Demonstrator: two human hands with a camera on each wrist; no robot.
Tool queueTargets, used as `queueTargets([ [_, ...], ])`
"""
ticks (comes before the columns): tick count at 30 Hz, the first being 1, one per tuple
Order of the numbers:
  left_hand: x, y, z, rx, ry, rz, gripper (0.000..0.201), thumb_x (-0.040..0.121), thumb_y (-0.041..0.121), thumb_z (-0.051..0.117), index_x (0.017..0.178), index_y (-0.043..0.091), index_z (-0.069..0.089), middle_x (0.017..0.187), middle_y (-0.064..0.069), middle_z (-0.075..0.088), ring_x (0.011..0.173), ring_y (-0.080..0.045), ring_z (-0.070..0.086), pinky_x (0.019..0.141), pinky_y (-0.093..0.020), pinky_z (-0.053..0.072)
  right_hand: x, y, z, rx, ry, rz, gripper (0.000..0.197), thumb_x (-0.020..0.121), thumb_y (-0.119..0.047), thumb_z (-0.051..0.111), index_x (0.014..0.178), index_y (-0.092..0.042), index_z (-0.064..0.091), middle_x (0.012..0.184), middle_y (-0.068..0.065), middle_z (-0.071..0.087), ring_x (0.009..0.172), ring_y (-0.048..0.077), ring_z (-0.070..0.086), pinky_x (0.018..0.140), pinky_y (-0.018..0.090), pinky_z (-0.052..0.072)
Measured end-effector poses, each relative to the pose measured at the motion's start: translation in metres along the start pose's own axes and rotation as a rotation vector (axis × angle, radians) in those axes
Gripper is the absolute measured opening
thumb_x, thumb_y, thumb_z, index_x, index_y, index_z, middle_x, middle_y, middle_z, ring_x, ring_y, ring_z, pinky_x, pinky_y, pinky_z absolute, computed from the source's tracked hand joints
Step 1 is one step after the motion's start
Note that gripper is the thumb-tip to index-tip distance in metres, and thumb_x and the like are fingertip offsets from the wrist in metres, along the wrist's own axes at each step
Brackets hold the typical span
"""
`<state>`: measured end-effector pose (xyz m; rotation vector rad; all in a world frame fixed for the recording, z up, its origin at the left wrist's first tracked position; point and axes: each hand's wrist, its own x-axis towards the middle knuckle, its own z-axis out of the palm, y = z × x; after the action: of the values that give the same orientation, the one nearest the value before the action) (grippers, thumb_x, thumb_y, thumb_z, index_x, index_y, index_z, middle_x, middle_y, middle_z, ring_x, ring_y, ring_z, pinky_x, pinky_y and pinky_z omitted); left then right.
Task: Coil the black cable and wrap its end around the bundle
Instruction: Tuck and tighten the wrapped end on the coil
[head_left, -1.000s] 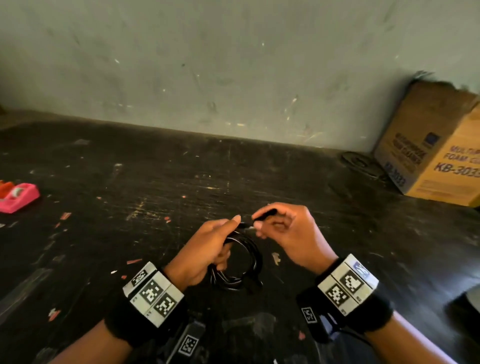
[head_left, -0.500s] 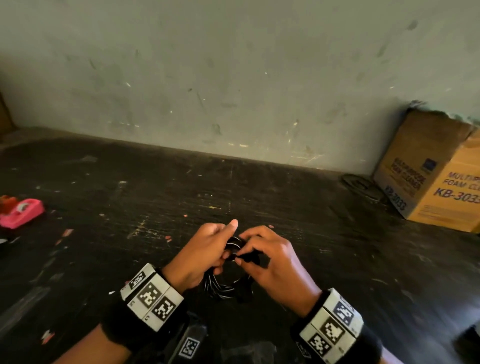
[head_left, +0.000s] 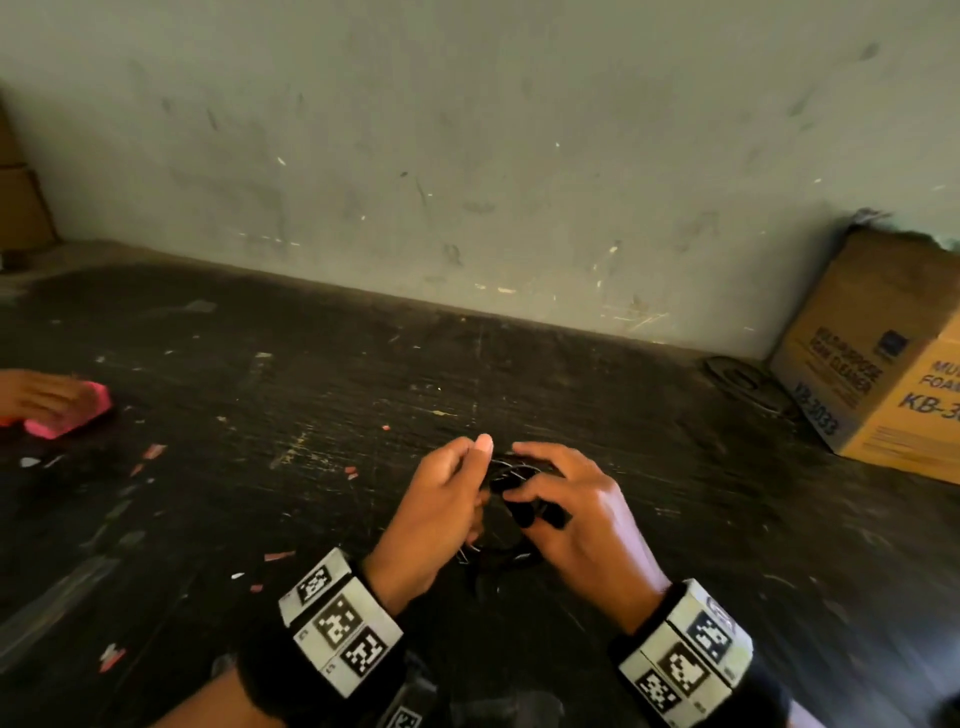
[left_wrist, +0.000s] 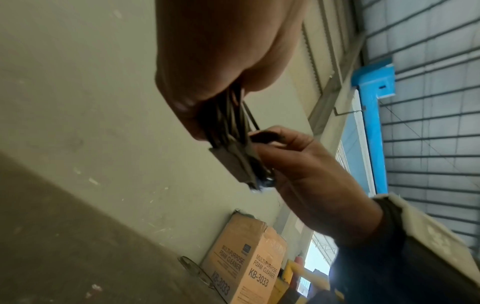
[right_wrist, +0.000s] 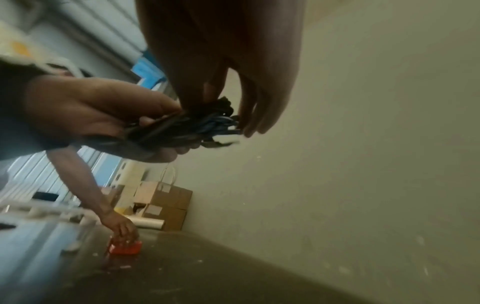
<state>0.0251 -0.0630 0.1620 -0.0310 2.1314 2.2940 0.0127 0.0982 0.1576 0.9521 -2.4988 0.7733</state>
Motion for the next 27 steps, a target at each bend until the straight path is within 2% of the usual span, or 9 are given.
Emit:
queueTargets([
  [4,0.002,-0.003,0.002,-0.039,-0.034,-0.044,0.028,0.093,0.037,0.050,0.082,0.011,0.053,0.050,0.004,0.039,0.040,-0.005,0.037,0.043,-0.023,0.037,0.006,0.000,-0.008,-0.054,-0.054,-0.096,0.015,0.081,-0.012,0.061,0.092,-0.016,0.069,0.116,0.001,0.061,0.102,0.009,0.061,0.082,0.028,0.056],
  [7,0.008,-0.007,0.003,-0.067,0.007,-0.139,0.034,0.084,0.044,0.061,0.088,0.010,0.060,0.057,0.000,0.052,0.039,-0.005,0.043,0.044,-0.025,0.039,0.003,0.005,-0.008,-0.096,-0.087,-0.127,0.023,0.085,-0.020,0.048,0.095,-0.016,0.068,0.115,0.002,0.061,0.102,0.010,0.061,0.080,0.027,0.057],
  [9,0.010,-0.007,0.003,-0.096,-0.043,-0.221,0.041,0.082,0.048,0.062,0.096,0.010,0.065,0.063,-0.002,0.061,0.041,-0.006,0.043,0.045,-0.024,0.039,0.002,0.007,-0.008,-0.093,-0.092,-0.131,0.023,0.085,-0.020,0.047,0.096,-0.017,0.067,0.116,0.001,0.061,0.103,0.008,0.060,0.081,0.024,0.055],
  [11,0.010,-0.005,0.002,-0.110,-0.122,-0.256,0.038,0.085,0.045,0.059,0.095,0.010,0.070,0.064,0.000,0.067,0.042,-0.006,0.041,0.046,-0.023,0.038,0.002,0.008,-0.008,-0.102,-0.081,-0.137,0.019,0.085,-0.018,0.051,0.096,-0.016,0.068,0.116,0.001,0.061,0.102,0.007,0.060,0.081,0.022,0.055],
  [14,0.011,-0.003,0.000,-0.107,-0.158,-0.212,0.034,0.089,0.040,0.056,0.087,0.011,0.073,0.053,0.005,0.064,0.042,-0.006,0.039,0.049,-0.024,0.036,0.003,0.009,-0.009,-0.152,-0.070,-0.157,0.019,0.084,-0.017,0.056,0.099,-0.018,0.068,0.118,0.001,0.062,0.105,0.009,0.060,0.087,0.021,0.053],
  [19,0.014,-0.006,0.000,-0.101,-0.080,-0.134,0.032,0.090,0.033,0.057,0.075,0.009,0.071,0.048,0.004,0.054,0.039,-0.005,0.039,0.045,-0.023,0.035,0.002,0.008,-0.015,-0.150,-0.067,-0.126,0.022,0.086,-0.024,0.055,0.104,-0.023,0.067,0.122,0.001,0.062,0.111,0.012,0.057,0.093,0.030,0.049],
  [22,0.012,-0.011,0.003,-0.019,-0.071,-0.028,0.034,0.092,0.031,0.055,0.077,0.006,0.073,0.055,0.000,0.060,0.040,-0.005,0.041,0.042,-0.021,0.036,0.002,0.008,-0.017,0.018,-0.035,-0.043,0.018,0.084,-0.024,0.060,0.100,-0.027,0.069,0.124,-0.005,0.057,0.114,0.002,0.052,0.095,0.025,0.048],
  [24,0.011,-0.015,0.002,0.056,-0.068,0.036,0.033,0.092,0.032,0.054,0.077,0.013,0.075,0.058,-0.001,0.062,0.043,-0.006,0.044,0.043,-0.021,0.036,0.002,0.008,-0.016,0.161,-0.005,0.066,0.017,0.081,-0.021,0.066,0.095,-0.030,0.070,0.133,-0.009,0.050,0.121,-0.003,0.046,0.099,0.023,0.045],
  [27,0.012,-0.019,-0.002,0.158,-0.090,0.101,0.032,0.091,0.036,0.053,0.079,0.017,0.074,0.058,-0.002,0.056,0.046,-0.007,0.045,0.044,-0.022,0.036,0.001,0.007,-0.011,0.380,0.039,0.208,0.018,0.079,-0.013,0.072,0.091,-0.025,0.073,0.125,-0.007,0.059,0.116,0.003,0.055,0.098,0.030,0.049],
])
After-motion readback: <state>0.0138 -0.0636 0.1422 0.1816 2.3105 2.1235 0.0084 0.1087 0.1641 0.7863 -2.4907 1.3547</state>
